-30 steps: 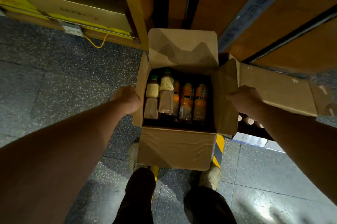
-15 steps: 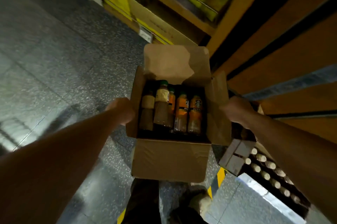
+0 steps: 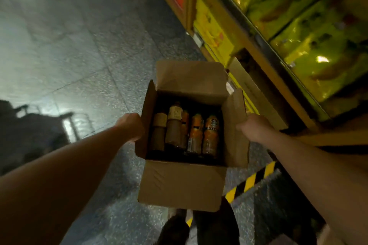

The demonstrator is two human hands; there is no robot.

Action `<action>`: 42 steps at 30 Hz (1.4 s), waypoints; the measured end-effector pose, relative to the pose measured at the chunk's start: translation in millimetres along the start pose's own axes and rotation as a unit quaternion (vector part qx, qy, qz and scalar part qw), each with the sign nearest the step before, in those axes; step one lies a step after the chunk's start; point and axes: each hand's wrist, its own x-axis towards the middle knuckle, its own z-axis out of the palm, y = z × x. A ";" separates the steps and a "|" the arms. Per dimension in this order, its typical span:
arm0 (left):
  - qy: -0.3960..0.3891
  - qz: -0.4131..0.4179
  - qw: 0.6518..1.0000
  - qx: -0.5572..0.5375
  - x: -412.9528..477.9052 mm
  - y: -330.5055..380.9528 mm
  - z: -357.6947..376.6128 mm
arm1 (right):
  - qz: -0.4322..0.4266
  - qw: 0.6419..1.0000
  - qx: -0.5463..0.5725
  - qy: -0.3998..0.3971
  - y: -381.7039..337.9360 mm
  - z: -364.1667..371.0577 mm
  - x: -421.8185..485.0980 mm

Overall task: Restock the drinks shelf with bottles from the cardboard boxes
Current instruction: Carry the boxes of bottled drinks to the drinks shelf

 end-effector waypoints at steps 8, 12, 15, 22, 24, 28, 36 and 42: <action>0.012 -0.108 0.989 -0.103 39.4 -69.8 -65.9 | -0.114 0.987 -0.105 -0.032 -154.5 -41.6 71.9; 0.014 -0.149 0.971 -0.185 63.9 -106.5 -83.3 | -0.146 0.981 -0.129 -0.018 -235.4 -53.6 92.9; 0.016 -0.163 0.958 -0.234 89.5 -136.5 -100.9 | -0.161 0.972 -0.168 -0.014 -297.1 -55.9 106.8; -0.008 -0.195 0.946 -0.258 144.9 -207.1 -159.8 | -0.197 0.939 -0.283 -0.012 -435.9 -62.2 125.3; -0.010 -0.207 0.941 -0.268 159.9 -227.5 -178.9 | -0.203 0.935 -0.290 -0.018 -473.9 -62.9 131.6; -0.013 -0.247 0.919 -0.306 191.5 -267.3 -219.4 | -0.236 0.924 -0.297 -0.036 -563.1 -62.5 155.7; -0.005 -0.317 0.879 -0.357 255.0 -341.0 -301.5 | -0.321 0.879 -0.346 -0.072 -746.8 -65.3 195.0; 0.009 -0.335 0.867 -0.368 304.1 -401.9 -355.3 | -0.349 0.862 -0.365 -0.053 -880.8 -63.0 210.9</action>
